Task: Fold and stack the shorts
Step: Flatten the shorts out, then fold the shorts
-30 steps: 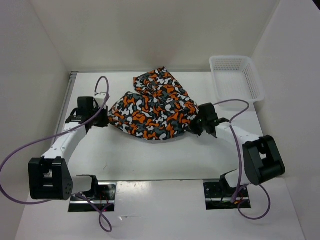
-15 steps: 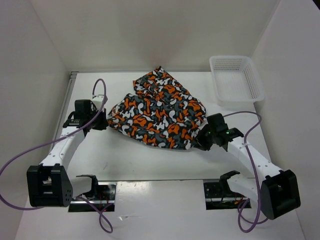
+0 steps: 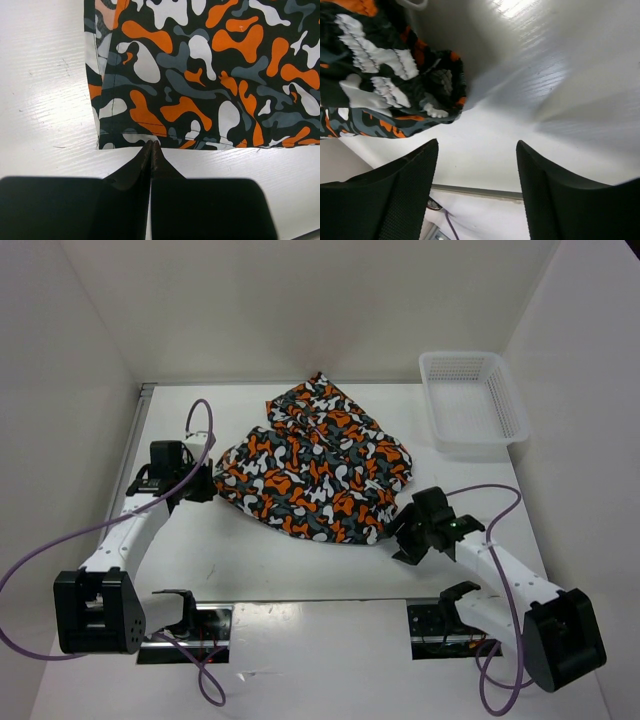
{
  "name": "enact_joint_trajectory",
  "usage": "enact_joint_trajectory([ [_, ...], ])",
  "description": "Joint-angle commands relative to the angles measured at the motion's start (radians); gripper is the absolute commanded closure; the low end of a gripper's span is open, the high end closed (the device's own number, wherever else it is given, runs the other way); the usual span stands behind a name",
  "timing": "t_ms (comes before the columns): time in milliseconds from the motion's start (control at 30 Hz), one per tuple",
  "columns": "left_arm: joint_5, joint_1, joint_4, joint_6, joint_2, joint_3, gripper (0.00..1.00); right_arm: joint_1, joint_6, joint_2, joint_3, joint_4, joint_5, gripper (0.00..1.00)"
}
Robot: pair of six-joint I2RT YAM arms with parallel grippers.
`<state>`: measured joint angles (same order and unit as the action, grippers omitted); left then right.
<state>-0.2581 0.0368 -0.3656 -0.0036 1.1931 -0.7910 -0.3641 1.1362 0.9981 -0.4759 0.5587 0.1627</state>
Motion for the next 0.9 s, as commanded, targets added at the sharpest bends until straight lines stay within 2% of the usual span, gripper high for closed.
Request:
enact_joint_trajectory([
  [0, -0.026, 0.005, 0.033, 0.004, -0.013, 0.006, 1.00, -0.009, 0.031, -0.049, 0.049, -0.121, 0.018, 0.30],
  [100, -0.026, 0.005, 0.033, 0.004, -0.013, 0.006, 1.00, -0.009, 0.043, -0.041, 0.083, -0.235, 0.018, 0.30],
  [300, -0.026, 0.005, 0.005, 0.004, -0.013, -0.025, 1.00, -0.018, 0.008, 0.155, 0.044, -0.394, -0.056, 0.41],
  [400, -0.026, 0.005, -0.006, 0.004, -0.023, -0.048, 1.00, -0.018, -0.036, 0.259, -0.030, -0.433, -0.107, 0.61],
  [433, -0.026, 0.005, -0.018, 0.004, -0.032, -0.057, 1.00, -0.018, -0.055, 0.286, -0.070, -0.401, -0.145, 0.83],
  [467, -0.026, 0.005, -0.018, 0.004, -0.032, -0.082, 1.00, -0.018, -0.105, 0.324, -0.122, -0.358, -0.166, 0.94],
  [500, -0.026, 0.005, -0.030, 0.004, -0.041, -0.100, 1.00, -0.018, -0.137, 0.324, -0.238, -0.268, -0.186, 1.00],
  [600, -0.039, 0.024, -0.041, 0.004, -0.050, -0.218, 1.00, 0.016, -0.278, 0.269, -0.442, -0.185, -0.210, 1.00],
  [767, -0.161, 0.110, 0.046, 0.004, -0.041, -0.430, 1.00, 0.111, -0.513, 0.241, -0.792, -0.013, -0.032, 1.00],
  [867, -0.196, 0.123, 0.047, 0.004, -0.030, -0.511, 1.00, 0.120, -0.556, 0.254, -0.845, 0.085, 0.016, 1.00],
])
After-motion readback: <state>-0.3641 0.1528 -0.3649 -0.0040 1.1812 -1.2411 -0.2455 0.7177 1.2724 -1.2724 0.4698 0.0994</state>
